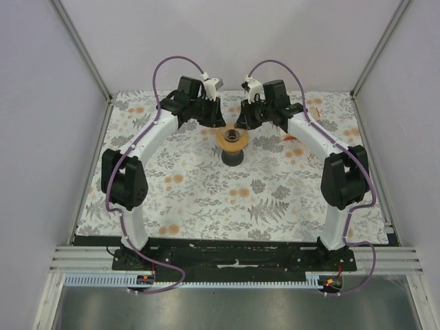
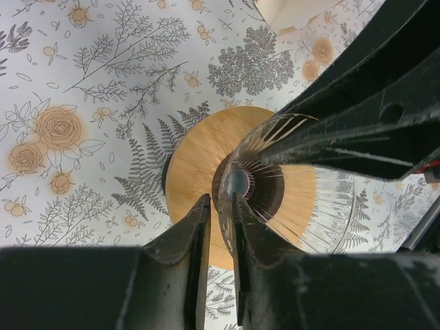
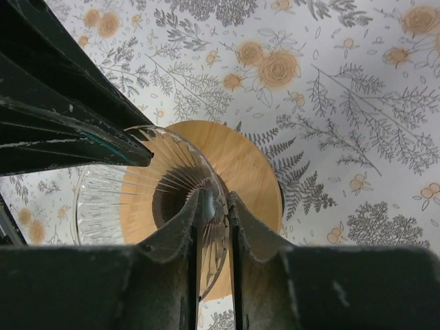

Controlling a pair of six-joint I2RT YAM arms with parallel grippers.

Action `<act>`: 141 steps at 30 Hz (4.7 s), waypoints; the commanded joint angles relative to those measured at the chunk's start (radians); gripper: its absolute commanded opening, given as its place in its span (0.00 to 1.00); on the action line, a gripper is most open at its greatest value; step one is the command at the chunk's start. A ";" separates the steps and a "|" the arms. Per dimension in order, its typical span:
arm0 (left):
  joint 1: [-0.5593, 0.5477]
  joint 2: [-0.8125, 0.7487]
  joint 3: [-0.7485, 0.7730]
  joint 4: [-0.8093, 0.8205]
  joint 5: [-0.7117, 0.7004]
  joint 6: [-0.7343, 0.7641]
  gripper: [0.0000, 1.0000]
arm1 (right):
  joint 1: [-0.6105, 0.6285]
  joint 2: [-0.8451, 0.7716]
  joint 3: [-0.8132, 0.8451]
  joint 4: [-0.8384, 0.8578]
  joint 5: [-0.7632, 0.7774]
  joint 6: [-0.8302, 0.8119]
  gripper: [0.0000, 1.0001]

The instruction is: Place the coffee filter in the dripper

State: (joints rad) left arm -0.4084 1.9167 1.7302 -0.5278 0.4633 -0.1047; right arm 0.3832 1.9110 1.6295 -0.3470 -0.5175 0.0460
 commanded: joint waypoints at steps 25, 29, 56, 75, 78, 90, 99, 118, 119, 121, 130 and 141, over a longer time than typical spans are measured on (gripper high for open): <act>0.000 -0.070 0.147 -0.187 -0.074 0.146 0.56 | -0.030 -0.173 0.193 -0.279 0.281 -0.123 0.82; 0.008 -0.102 0.147 -0.189 -0.080 0.166 0.57 | -0.110 -0.243 0.098 -0.192 0.433 -0.051 0.85; 0.074 -0.288 -0.026 -0.202 -0.092 0.284 0.56 | -0.141 0.040 0.096 -0.431 0.405 -1.071 0.70; 0.097 -0.295 -0.040 -0.204 -0.086 0.296 0.55 | -0.125 0.235 0.168 -0.394 0.602 -1.066 0.43; 0.100 -0.300 -0.038 -0.202 -0.087 0.295 0.54 | -0.124 0.244 0.170 -0.389 0.606 -1.066 0.37; 0.108 -0.289 -0.037 -0.199 -0.078 0.287 0.54 | -0.122 0.246 0.170 -0.363 0.613 -1.065 0.25; 0.112 -0.298 -0.043 -0.201 -0.074 0.287 0.54 | -0.122 0.263 0.161 -0.351 0.639 -1.066 0.21; 0.128 -0.326 -0.050 -0.196 -0.038 0.290 0.53 | -0.107 0.079 0.138 -0.308 0.622 -0.989 0.00; 0.129 -0.331 -0.050 -0.198 -0.037 0.295 0.53 | -0.106 0.062 0.138 -0.308 0.616 -0.982 0.00; 0.129 -0.341 -0.049 -0.205 -0.026 0.306 0.53 | -0.107 0.019 0.130 -0.311 0.606 -0.966 0.00; 0.129 -0.367 -0.006 -0.310 0.075 0.388 0.56 | -0.106 -0.182 0.134 -0.330 0.443 -0.836 0.00; 0.109 -0.427 0.057 -0.399 0.239 0.450 0.68 | 0.000 -0.529 0.106 -0.206 0.189 -0.612 0.00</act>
State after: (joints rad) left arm -0.2829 1.5600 1.7313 -0.9024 0.5842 0.2977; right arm 0.3061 1.5242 1.7523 -0.6632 -0.1936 -0.6689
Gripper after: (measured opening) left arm 0.660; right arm 0.005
